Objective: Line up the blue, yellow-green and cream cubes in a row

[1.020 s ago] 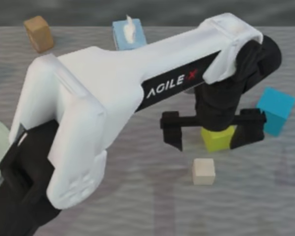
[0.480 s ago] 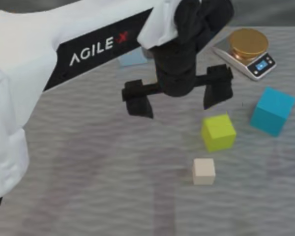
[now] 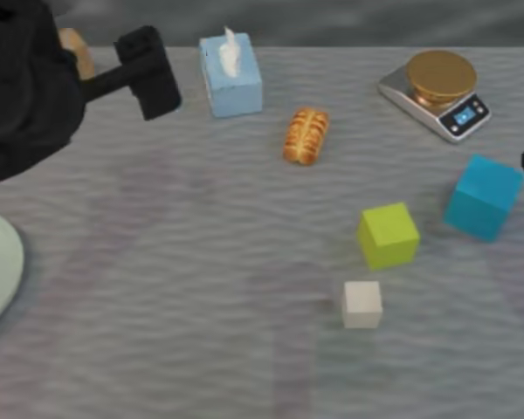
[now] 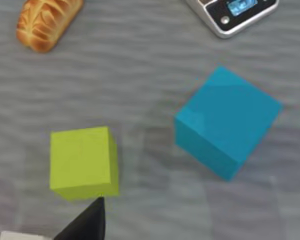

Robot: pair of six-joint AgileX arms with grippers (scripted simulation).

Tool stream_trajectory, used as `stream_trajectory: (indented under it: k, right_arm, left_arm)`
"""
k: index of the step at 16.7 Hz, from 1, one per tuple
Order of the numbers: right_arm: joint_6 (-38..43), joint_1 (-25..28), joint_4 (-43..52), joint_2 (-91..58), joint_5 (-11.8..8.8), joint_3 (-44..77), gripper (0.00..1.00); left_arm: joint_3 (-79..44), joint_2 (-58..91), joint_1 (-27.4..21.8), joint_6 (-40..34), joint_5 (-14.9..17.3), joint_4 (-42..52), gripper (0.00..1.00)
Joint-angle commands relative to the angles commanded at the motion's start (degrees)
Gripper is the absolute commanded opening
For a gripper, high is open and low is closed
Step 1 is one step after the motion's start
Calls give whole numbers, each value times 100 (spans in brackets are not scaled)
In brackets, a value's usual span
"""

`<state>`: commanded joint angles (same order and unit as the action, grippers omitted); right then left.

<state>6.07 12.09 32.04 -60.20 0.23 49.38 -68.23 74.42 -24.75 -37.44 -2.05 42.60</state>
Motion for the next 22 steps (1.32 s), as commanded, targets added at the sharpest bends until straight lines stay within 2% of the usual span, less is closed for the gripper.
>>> stream_trajectory:
  k: [6, 11, 16, 22]
  right_arm:
    - [309, 666, 1768, -3557, -21, 2578, 100]
    - [501, 1101, 2834, -5551, -25, 4288, 100]
    - [599, 1327, 3347, -6589, -6, 5258, 100]
    - [603, 1317, 3375, -6665, -6, 5318, 100]
  left_arm:
    - [3613, -3853, 1391, 1621, 44, -1999, 100]
    - [5718, -6132, 2195, 2927, 132, -3414, 100]
    - [6769, -7369, 2568, 3694, 200, -4209, 100]
    - [6824, -7442, 2589, 3744, 205, -4260, 100]
